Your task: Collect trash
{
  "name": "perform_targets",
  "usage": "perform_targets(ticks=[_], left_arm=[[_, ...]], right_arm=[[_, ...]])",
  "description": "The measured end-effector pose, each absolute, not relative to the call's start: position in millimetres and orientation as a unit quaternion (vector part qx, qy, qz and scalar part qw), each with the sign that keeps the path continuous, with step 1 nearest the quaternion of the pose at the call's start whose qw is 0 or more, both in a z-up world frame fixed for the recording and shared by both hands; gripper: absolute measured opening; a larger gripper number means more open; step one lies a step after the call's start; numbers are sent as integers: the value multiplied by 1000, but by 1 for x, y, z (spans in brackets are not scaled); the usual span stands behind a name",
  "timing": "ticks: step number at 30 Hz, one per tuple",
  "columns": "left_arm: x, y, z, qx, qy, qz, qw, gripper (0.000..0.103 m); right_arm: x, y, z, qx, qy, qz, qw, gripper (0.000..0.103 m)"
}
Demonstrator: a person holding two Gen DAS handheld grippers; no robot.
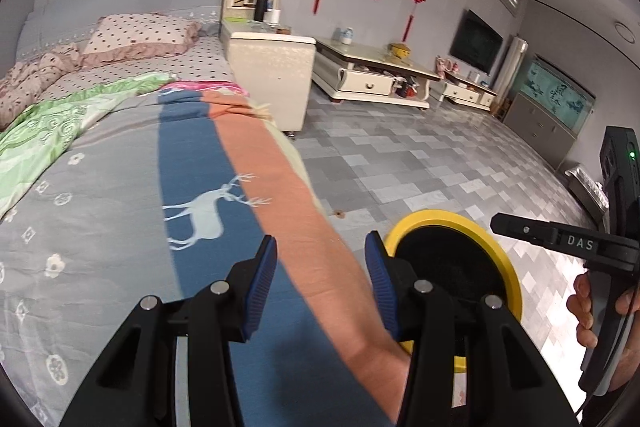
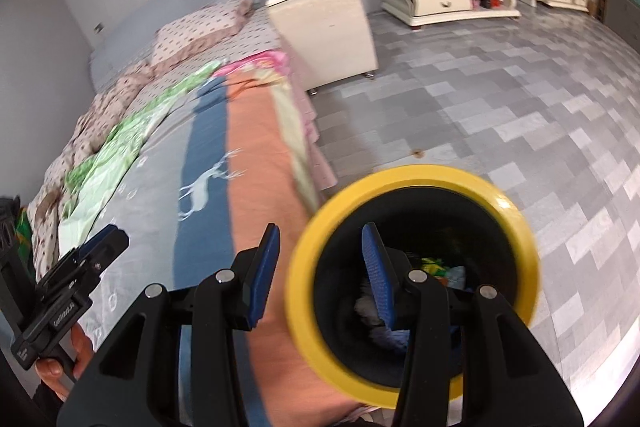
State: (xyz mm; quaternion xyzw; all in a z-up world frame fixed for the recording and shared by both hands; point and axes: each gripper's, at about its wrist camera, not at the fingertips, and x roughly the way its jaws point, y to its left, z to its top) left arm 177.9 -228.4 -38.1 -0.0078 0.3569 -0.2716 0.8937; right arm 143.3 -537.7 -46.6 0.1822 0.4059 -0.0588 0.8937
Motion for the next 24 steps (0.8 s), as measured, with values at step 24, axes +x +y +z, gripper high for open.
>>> perform_targets(ticks=[24], left_arm=[[185,-25,-66,-57,364,-122,922,48]], right_arm=[[209,-320,-72,103,426,57,897,42]])
